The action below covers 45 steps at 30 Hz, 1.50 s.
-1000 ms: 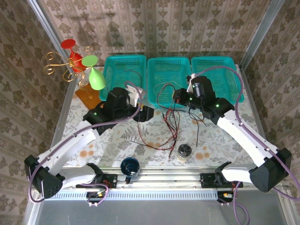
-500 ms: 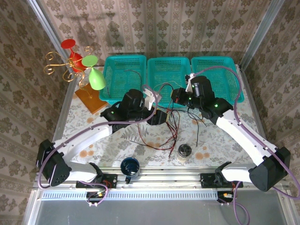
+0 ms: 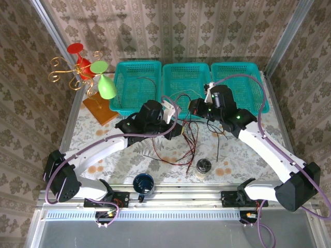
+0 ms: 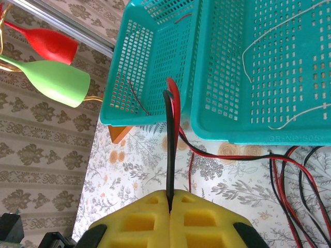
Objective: Untangle the cables
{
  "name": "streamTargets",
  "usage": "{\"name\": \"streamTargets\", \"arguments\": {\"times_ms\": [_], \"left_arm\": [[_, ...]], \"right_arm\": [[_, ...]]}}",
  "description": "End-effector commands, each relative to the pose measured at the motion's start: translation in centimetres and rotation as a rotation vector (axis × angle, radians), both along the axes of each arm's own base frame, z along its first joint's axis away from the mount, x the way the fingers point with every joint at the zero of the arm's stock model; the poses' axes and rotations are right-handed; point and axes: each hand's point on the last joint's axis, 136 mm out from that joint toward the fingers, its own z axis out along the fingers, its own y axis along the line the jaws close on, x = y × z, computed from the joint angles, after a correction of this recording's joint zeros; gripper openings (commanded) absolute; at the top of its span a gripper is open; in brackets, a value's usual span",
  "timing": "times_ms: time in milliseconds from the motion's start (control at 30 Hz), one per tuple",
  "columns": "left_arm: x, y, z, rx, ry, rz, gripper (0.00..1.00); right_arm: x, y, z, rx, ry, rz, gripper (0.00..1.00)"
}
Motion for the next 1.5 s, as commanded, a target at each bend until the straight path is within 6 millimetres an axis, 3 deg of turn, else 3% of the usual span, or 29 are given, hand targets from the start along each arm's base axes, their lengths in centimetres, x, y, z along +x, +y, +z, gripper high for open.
{"name": "streamTargets", "arguments": {"times_ms": [0,67,167,467,700,867,933,1067,1200,1300,1400,1433,1467], "left_arm": [[0.4,0.2,1.0,0.002,-0.035,0.013,0.0],[0.7,0.6,1.2,-0.005,-0.038,0.028,0.0],[1.0,1.0,1.0,-0.004,-0.03,0.04,0.0],[1.0,2.0,1.3,0.002,-0.033,0.049,0.0],[0.7,2.5,2.0,0.0,-0.032,0.051,0.0],[0.4,2.9,3.0,-0.005,-0.041,0.05,0.0],[0.2,3.0,3.3,-0.003,-0.041,0.047,0.0],[0.0,3.1,3.7,0.0,-0.038,0.045,0.0],[-0.1,3.2,4.5,-0.014,-0.046,0.045,0.0],[-0.2,3.3,4.9,-0.022,-0.049,0.046,0.0],[-0.4,3.5,5.1,-0.02,-0.047,0.045,0.0],[-0.5,3.6,5.2,-0.019,-0.047,0.046,0.0],[-0.5,3.6,5.3,-0.018,-0.05,0.046,0.0]], "right_arm": [[-0.5,0.2,0.6,0.026,-0.019,0.021,0.29],[-0.7,0.3,0.3,0.027,-0.011,0.033,0.45],[-1.1,0.2,-0.2,0.033,0.003,0.036,0.55],[-2.5,-0.8,-2.5,-0.057,0.005,0.089,0.58],[-2.5,-4.9,-4.1,-0.469,-0.209,0.171,0.6],[-2.3,-4.6,-5.2,-0.647,-0.472,0.32,0.65],[-2.3,-3.5,-5.5,-0.673,-0.535,0.404,0.68],[-1.6,-1.6,-6.8,-0.689,-0.545,0.544,0.69],[0.6,-0.2,-7.5,-0.707,-0.56,0.592,0.69],[2.0,0.8,-8.7,-0.7,-0.558,0.638,0.65],[3.3,1.5,-10.3,-0.712,-0.52,0.684,0.5],[3.6,1.8,-10.5,-0.712,-0.507,0.704,0.34],[3.6,2.0,-10.5,-0.708,-0.493,0.723,0.11]]}}
